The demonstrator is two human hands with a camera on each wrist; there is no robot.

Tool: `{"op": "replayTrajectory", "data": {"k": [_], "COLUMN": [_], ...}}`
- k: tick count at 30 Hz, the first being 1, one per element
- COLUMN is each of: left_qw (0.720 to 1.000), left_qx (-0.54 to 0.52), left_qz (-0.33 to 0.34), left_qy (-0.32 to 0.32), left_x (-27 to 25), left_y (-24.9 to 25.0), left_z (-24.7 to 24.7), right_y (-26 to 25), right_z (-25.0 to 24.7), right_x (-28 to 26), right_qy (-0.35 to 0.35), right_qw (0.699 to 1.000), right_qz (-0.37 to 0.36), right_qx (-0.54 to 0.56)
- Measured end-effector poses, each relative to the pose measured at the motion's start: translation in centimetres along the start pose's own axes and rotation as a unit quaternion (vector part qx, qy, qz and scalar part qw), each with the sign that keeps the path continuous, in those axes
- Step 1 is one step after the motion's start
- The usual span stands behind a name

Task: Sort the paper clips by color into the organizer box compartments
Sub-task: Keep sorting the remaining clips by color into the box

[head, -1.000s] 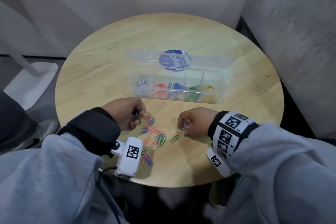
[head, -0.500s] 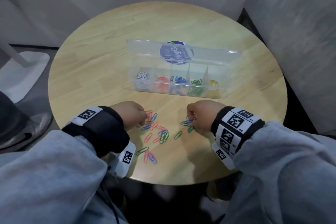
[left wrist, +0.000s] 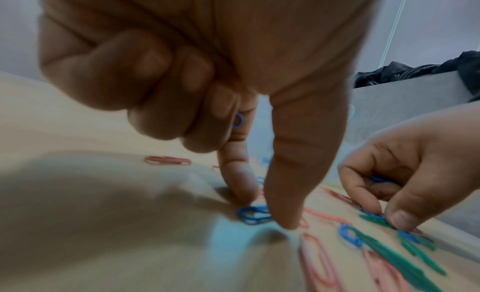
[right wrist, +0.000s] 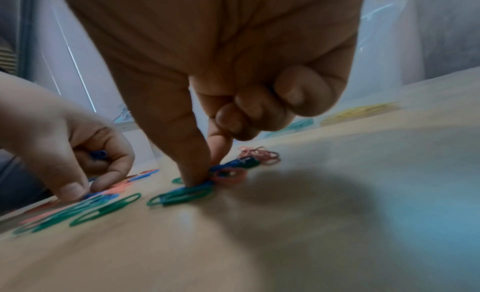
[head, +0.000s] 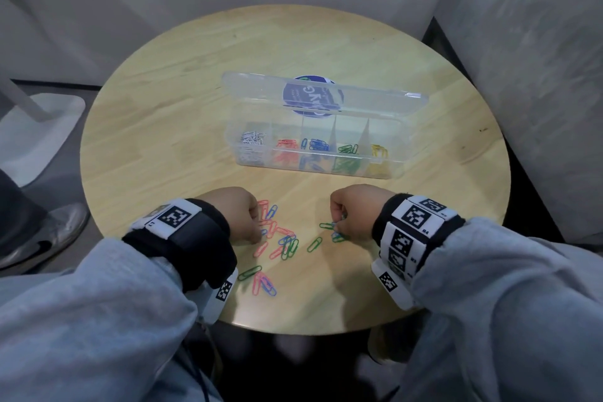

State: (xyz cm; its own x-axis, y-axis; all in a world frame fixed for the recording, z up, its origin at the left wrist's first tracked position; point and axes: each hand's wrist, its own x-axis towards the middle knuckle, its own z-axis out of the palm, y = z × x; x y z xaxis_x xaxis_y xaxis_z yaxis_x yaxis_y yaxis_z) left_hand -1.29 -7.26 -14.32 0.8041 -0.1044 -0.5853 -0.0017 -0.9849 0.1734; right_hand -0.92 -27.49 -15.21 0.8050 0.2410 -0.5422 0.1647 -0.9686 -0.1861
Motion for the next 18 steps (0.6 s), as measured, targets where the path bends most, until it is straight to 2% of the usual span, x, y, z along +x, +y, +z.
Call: {"op": "replayTrajectory", "data": {"k": [12, 15, 16, 18], "left_qw": [0.999, 0.987, 0.972, 0.922], "left_qx": [-0.028, -0.155, -0.226, -0.383], "left_qz": [0.015, 0.027, 0.032, 0.038], "left_qy": [-0.002, -0.041, -0.05, -0.041], "left_x": [-0.3, -0.2, -0.1, 0.1], "left_y": [-0.2, -0.5, -0.6, -0.6], "left_z": [0.2, -0.9, -1.3, -2.0], "right_y": [0.0, 0.5, 0.7, 1.1], "right_z": [-0.1, -1.2, -1.8, -2.6], "right_x": [-0.1, -0.5, -0.6, -0.8], "right_qy": [-0.022, 0.0, 0.004, 0.012], "right_qw": [0.999, 0.992, 0.986, 0.966], "right_qz": [0.002, 0.007, 0.005, 0.002], "right_qx": [0.036, 0.129, 0.169, 0.257]}}
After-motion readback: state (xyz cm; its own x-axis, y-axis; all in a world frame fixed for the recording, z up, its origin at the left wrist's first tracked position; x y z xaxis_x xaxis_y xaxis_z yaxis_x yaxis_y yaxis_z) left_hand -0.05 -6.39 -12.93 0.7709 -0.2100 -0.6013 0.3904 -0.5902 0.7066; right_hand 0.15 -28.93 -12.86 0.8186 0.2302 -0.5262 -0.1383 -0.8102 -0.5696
